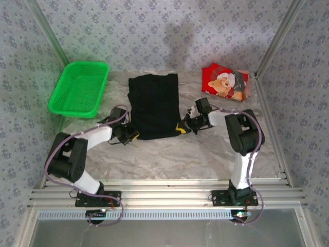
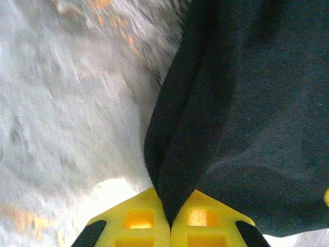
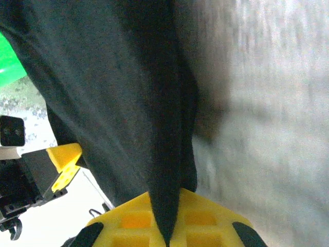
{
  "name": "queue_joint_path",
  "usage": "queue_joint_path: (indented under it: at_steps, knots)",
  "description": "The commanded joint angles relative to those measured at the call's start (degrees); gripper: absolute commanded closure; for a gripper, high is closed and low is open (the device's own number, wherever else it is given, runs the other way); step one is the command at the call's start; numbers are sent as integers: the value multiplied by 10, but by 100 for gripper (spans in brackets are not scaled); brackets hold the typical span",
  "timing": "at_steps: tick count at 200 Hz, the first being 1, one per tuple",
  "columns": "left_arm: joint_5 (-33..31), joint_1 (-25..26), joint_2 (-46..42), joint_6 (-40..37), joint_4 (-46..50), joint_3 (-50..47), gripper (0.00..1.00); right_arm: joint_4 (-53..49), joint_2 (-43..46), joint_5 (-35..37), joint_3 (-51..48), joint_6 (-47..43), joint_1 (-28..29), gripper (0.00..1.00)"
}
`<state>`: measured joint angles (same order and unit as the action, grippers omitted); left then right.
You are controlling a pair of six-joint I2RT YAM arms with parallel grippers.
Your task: Fold and stack the t-shirts
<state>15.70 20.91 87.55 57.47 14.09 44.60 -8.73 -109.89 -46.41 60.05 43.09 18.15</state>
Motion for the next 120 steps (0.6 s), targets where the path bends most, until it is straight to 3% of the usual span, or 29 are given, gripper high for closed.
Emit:
queue_joint_path:
  at_steps: [1,65,120]
  knots:
    - [-39,33,-69,2,61,-34,100,-72,83,11,-56,3,-1,100]
    - [-121,201,-287,179,139,-162,100,-101,279,43,-251,93,57,100]
    - [-137,225,-384,191,244,-101,100,-176,415,68,-234,147,92,100]
